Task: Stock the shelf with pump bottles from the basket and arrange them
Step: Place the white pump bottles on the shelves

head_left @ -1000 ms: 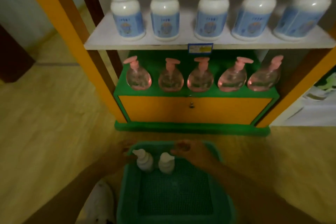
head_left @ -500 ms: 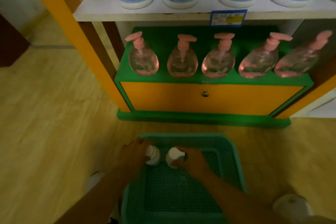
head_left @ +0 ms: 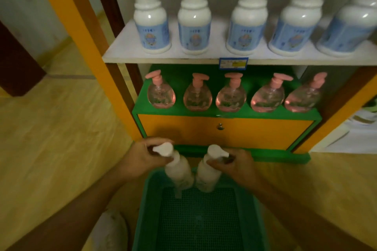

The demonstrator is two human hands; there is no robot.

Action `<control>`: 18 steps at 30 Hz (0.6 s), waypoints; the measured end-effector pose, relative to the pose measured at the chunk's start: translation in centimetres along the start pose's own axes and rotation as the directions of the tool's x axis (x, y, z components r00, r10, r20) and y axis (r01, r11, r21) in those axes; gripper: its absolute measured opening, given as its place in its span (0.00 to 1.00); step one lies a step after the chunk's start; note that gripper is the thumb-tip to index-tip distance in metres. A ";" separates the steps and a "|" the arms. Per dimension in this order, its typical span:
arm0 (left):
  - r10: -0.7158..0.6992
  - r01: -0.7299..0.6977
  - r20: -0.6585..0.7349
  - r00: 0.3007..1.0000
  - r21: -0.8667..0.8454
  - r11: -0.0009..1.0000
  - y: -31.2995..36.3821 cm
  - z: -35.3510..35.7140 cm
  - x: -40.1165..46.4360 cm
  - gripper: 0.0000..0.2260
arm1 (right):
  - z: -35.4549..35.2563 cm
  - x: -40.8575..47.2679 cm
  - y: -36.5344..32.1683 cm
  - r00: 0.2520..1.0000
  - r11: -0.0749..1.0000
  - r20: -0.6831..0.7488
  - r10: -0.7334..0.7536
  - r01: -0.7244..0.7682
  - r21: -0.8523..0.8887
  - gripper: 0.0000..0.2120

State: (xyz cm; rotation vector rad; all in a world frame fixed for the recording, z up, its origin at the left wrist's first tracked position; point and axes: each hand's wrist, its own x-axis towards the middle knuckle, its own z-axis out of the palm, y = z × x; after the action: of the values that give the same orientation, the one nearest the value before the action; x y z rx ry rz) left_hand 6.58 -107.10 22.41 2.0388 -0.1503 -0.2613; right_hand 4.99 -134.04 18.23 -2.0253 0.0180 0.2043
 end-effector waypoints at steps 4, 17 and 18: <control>0.099 -0.121 -0.131 0.986 -0.175 0.977 7.1 -1.3 0.0 0.18 | -5.3 -0.9 -5.6 0.992 0.992 -0.025 -0.123 0.124 0.010 0.16; 0.051 -0.175 -0.309 0.950 -0.390 0.904 15.6 -3.6 0.3 0.23 | -17.8 -3.1 -26.8 0.773 0.827 -0.312 -0.552 0.554 -0.094 0.17; 0.054 -0.177 -0.304 0.951 -0.394 0.902 15.7 -3.8 0.3 0.21 | -18.4 -3.1 -29.0 0.743 0.804 -0.323 -0.586 0.583 -0.118 0.16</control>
State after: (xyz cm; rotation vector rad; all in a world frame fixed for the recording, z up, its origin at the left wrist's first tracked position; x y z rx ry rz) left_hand 7.86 -111.17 37.98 1.6092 -0.0301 0.0788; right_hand 7.37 -137.61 52.46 -1.9493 -0.4010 -0.5589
